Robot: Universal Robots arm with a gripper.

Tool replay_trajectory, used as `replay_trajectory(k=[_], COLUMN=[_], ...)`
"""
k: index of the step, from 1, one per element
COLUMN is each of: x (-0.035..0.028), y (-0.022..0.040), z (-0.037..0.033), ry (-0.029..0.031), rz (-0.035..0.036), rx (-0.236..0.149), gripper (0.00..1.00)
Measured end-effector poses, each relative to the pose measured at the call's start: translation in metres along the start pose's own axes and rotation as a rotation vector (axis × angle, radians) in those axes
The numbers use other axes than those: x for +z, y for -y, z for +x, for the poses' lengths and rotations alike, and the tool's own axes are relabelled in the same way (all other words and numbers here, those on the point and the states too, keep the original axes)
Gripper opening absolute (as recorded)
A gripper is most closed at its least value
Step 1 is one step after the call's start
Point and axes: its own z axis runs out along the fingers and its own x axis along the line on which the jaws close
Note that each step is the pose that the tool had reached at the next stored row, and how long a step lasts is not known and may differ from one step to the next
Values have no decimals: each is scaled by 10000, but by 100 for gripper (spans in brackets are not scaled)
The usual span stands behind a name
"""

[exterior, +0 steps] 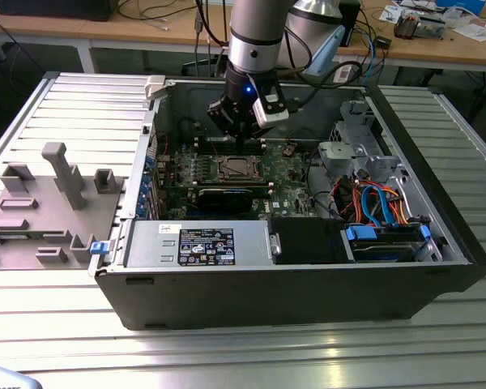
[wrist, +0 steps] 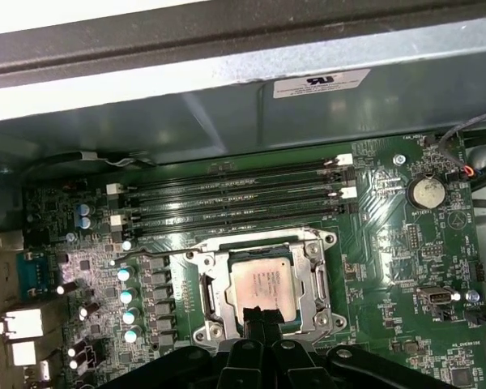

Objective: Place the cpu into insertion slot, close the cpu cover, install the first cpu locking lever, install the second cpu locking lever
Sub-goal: 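Install the first cpu locking lever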

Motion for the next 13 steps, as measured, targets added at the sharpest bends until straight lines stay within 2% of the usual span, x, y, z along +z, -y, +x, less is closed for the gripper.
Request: replay_trajectory(k=[13], x=[0], y=[0], z=[0], ry=[-3], rz=[13], rx=[-246], gripper=[11])
